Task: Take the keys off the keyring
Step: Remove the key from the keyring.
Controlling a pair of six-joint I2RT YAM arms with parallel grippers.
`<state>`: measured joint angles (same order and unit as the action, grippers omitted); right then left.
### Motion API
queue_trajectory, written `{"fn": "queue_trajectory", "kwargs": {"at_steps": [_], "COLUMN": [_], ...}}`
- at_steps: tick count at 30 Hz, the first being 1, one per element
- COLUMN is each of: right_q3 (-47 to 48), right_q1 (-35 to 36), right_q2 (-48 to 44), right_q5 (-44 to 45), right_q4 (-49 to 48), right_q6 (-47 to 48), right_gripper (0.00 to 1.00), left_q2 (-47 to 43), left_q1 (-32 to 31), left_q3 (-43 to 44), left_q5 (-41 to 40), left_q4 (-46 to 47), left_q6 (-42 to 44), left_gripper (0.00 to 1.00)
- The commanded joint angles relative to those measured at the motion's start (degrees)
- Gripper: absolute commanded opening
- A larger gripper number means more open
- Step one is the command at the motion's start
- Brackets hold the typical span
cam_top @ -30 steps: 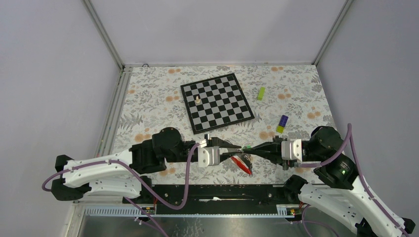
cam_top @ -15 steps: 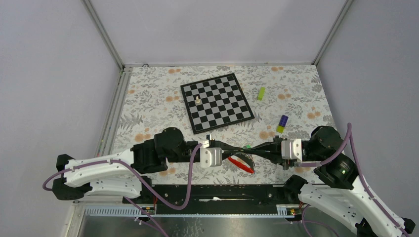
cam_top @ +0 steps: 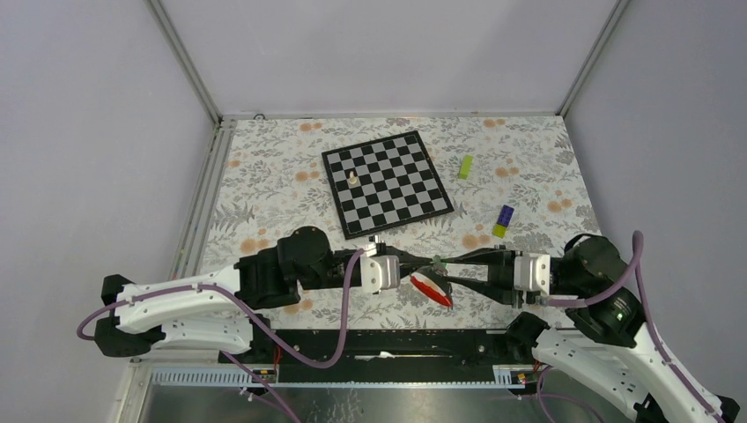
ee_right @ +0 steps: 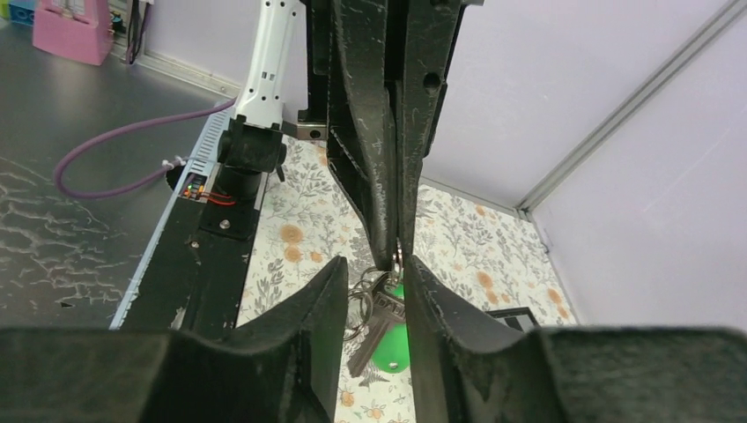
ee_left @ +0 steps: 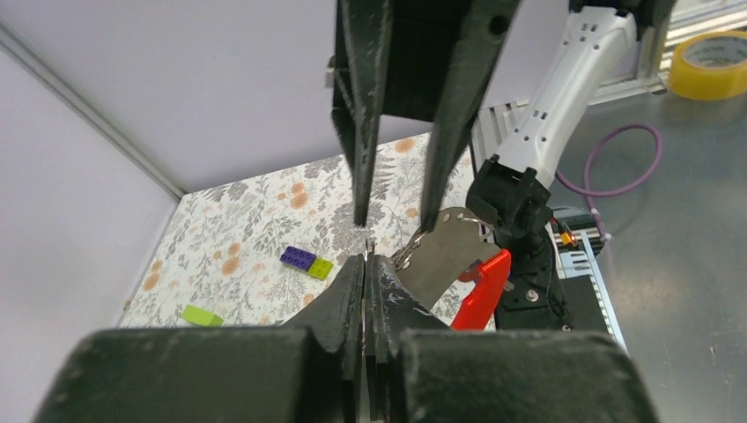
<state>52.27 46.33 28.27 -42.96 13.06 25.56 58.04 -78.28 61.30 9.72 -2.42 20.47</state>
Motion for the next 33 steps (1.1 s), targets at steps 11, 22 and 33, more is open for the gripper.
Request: {"fn": "queue_trajectory", "kwargs": {"at_steps": [11,22,33], "right_q3": [-6.6,-3.8,-4.6], "right_q1": [0.1,0.0,0.0], "right_q2": [-7.0,-3.6,1.9], "right_q5": [11.3,23.0,23.5], "right_q4": [-12.4,-13.4,-15.7], "right_q6": [-13.2,-24.1,-32.1], "right_gripper": [0.45,0.44,0.36], "left_q2": [-1.5,6.5,6.5], "left_q1": [0.1,0.2,0.3], "left_q3": [-2.3,10.8,10.7], "left_q5": [-22.6,-41.1,-48.0], "left_q4": [12.5,-2.8,-1.0], "left_q6": [-15.1,-30.0,-48.6], "left_gripper": [0.0,0.0,0.0]}}
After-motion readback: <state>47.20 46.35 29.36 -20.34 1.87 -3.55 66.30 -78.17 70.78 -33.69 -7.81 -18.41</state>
